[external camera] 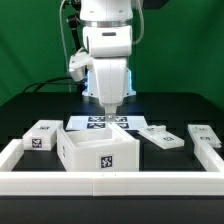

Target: Assemble cabinet

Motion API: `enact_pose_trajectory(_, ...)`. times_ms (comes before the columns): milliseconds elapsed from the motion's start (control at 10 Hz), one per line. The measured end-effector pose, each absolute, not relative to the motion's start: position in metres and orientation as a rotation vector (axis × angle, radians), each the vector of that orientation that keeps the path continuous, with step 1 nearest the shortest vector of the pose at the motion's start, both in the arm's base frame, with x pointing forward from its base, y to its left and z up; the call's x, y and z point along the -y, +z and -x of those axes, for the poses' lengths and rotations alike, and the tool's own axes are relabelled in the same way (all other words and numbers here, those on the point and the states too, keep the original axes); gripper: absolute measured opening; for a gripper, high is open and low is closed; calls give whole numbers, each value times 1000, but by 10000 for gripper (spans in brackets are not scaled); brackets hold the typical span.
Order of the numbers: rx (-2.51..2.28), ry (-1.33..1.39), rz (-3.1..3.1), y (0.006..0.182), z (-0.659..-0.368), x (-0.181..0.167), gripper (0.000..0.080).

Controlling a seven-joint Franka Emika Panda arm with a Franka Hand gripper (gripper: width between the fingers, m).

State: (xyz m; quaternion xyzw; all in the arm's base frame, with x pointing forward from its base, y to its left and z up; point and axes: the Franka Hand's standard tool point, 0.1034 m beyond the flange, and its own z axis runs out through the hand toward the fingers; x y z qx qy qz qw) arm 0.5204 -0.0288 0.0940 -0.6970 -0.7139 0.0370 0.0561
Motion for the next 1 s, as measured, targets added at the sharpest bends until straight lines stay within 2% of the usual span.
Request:
enact_pose_trajectory(500, 2423, 37, 1755, 84, -507, 49, 798)
enact_pose_trajectory(1000, 2418, 52, 1738, 77, -498, 55, 798)
